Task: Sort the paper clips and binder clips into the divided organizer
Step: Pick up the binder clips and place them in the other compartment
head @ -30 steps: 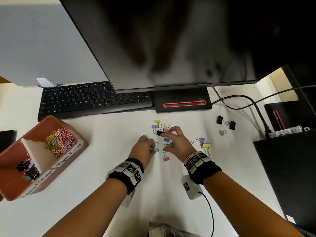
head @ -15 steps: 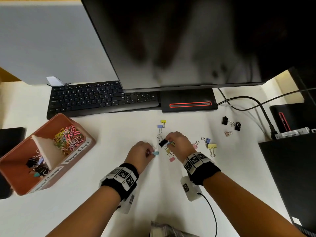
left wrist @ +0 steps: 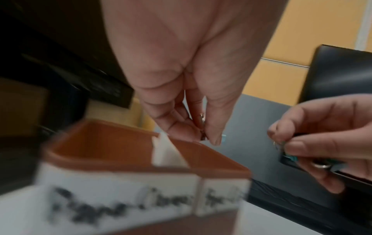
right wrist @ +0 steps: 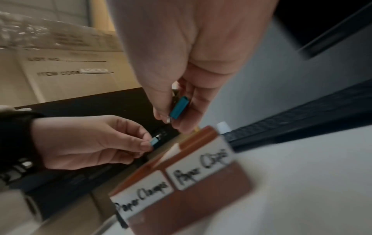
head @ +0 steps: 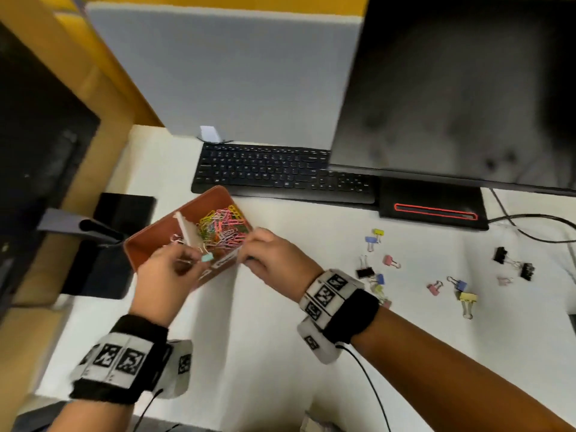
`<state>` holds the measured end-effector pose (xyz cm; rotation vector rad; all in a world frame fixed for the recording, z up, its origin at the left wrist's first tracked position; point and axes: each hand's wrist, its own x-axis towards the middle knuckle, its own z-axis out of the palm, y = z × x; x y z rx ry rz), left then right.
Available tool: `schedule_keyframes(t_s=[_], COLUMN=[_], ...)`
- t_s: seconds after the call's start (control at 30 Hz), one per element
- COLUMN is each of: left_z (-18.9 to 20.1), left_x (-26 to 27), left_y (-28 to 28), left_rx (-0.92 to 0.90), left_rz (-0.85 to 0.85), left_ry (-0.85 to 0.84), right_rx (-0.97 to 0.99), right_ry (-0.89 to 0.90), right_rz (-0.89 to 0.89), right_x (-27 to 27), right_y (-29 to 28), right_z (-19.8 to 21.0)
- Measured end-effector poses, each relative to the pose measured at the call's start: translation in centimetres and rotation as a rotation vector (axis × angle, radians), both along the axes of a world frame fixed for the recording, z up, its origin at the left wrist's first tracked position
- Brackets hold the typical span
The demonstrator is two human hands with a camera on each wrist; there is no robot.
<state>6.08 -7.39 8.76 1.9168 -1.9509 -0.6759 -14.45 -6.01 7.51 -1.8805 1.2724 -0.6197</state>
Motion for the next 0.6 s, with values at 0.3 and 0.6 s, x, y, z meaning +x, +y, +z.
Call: schedule_keyframes(t_s=[0.3,0.6], left_z=[1.2,0.8], left_x=[8.0,0.1], left_y=[-2.9,-0.4], left_rx=[0.163,0.11], left_rz=[0.08,-0.258], left_ry=[0.071,0.323], right_rx=[0.068,0.011], right_ry=[0.073,0.246], right_rz=[0.072,-0.305], right_x=[14.3,-1.2], right_y=[-5.1,3.2], right_z=[0.3,-3.2])
